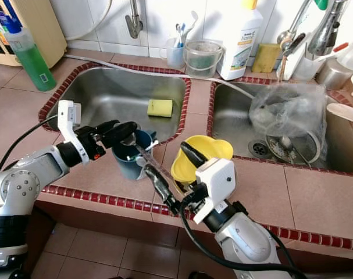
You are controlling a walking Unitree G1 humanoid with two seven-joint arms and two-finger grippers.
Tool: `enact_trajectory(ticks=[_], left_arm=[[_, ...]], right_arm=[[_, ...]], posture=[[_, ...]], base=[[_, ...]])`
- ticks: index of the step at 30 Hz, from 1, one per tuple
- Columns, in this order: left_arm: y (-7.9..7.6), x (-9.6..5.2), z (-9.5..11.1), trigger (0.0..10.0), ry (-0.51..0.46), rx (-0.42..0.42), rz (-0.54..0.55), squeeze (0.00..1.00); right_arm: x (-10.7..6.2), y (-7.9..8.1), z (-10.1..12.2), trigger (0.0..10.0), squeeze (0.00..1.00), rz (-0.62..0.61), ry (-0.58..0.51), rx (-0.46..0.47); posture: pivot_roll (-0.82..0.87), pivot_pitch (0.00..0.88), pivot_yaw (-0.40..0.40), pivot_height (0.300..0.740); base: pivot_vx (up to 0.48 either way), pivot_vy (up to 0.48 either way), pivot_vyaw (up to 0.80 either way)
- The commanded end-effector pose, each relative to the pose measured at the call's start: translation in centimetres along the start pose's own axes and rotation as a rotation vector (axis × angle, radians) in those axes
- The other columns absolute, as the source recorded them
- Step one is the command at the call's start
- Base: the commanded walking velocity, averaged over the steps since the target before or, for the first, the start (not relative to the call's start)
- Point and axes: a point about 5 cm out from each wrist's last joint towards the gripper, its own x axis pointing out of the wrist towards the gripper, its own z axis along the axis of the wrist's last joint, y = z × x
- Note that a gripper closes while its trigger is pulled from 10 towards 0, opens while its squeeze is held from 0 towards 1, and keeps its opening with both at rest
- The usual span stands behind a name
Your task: Kitchen organization
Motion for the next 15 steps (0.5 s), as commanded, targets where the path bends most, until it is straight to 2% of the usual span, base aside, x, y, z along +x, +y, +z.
enact_trajectory(ticks=[1, 2, 3, 4, 5, 6, 15], left_arm=[[0.1, -0.4, 0.3, 2.0, 0.001, -0.001, -0.002, 0.0], [0.2, -0.5, 0.3, 3.0, 0.005, -0.003, 0.005, 0.0], [0.3, -0.5, 0.4, 8.3, 0.007, -0.002, 0.009, 0.0], [0.3, -0.6, 0.4, 9.2, 0.007, -0.001, 0.01, 0.0], [0.3, -0.6, 0.4, 9.2, 0.006, 0.0, 0.01, 0.0], [0.4, -0.8, 0.6, 10.0, 0.004, -0.004, 0.015, 0.0], [0.8, -1.8, 0.9, 10.0, -0.016, -0.026, 0.038, 0.0]], right_arm=[[-0.1, 0.4, 0.5, 10.0, 0.0, 0.014, -0.014, -0.003], [-0.1, 0.5, 0.6, 10.0, 0.0, 0.017, -0.016, -0.002], [-0.1, 0.5, 0.6, 10.0, 0.0, 0.019, -0.017, -0.001], [-0.2, 0.6, 0.7, 10.0, 0.0, 0.02, -0.018, -0.001], [-0.2, 0.6, 0.7, 10.0, 0.0, 0.021, -0.019, -0.002], [-0.2, 0.7, 0.8, 10.0, 0.0, 0.025, -0.022, 0.0], [-0.2, 0.9, 1.2, 10.0, 0.0, 0.046, -0.032, -0.024]], posture=[[-0.12, 0.149, 0.044, 0.74], [-0.12, 0.15, 0.042, 0.74], [-0.12, 0.15, 0.042, 0.74], [-0.12, 0.151, 0.042, 0.74], [-0.12, 0.151, 0.042, 0.74], [-0.11, 0.151, 0.041, 0.74], [-0.11, 0.151, 0.037, 0.74]], base=[[0.0, 0.0, 0.0], [0.0, 0.0, 0.0], [0.0, 0.0, 0.0], [0.0, 0.0, 0.0], [0.0, 0.0, 0.0], [0.0, 0.0, 0.0], [0.0, 0.0, 0.0]])
